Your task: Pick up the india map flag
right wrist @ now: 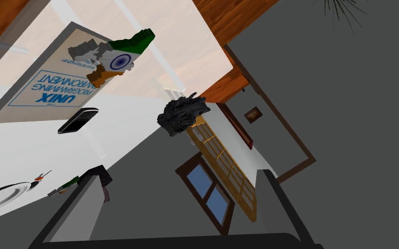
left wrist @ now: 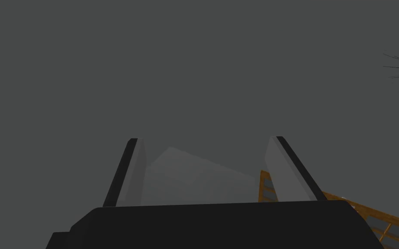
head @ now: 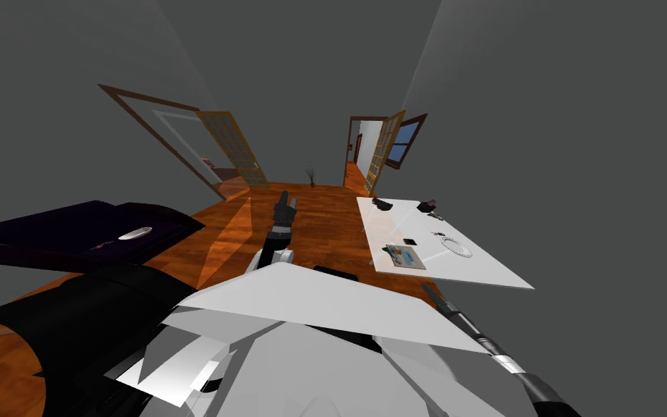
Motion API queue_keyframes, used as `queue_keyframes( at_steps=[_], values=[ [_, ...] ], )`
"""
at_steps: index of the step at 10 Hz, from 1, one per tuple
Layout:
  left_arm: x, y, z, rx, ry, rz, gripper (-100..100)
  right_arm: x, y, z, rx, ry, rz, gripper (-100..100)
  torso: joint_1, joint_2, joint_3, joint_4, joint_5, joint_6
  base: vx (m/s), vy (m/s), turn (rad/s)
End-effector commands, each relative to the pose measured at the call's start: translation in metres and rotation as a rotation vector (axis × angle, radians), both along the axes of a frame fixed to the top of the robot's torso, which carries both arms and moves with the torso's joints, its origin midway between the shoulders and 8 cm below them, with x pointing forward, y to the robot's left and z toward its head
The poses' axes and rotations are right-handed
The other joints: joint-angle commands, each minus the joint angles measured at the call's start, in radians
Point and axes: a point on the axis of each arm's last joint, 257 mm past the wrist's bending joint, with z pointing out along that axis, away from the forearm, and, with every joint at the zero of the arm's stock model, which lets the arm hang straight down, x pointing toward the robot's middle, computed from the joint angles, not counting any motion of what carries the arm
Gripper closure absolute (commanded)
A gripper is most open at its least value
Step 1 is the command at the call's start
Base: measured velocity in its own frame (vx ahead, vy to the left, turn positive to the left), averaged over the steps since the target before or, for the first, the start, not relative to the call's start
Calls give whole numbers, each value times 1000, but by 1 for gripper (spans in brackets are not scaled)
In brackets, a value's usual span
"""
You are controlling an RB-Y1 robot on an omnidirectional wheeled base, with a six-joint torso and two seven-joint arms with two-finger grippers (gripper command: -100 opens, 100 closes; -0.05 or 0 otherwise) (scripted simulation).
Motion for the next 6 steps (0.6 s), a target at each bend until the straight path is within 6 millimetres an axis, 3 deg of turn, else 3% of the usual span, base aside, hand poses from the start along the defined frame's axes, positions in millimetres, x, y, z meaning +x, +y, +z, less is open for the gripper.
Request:
queue_keyframes(
  at_steps=[1, 2, 3, 5, 6],
  values=[
    [0, 0, 0, 0, 0, 0, 0, -6, -9, -7, -42, 43, 25, -100, 0, 0, 0, 0, 0, 0, 7, -1, 101],
    [0, 0, 0, 0, 0, 0, 0, -5, -8, -7, -50, 50, 45, -100, 0, 0, 0, 0, 0, 1, 0, 0, 0],
    [0, 0, 0, 0, 0, 0, 0, -26, -34, -16, -104, 116, 23, -100, 0, 0, 0, 0, 0, 1, 9, 8, 222],
    [0, 0, 0, 0, 0, 0, 0, -22, -33, -16, -124, 134, 74, -100, 0, -1, 0, 0, 0, 1, 7, -1, 54],
    [0, 0, 0, 0, 0, 0, 0, -40, -59, -22, -180, 193, 59, -100, 0, 0, 0, 0, 0, 1, 8, 8, 194]
  ],
)
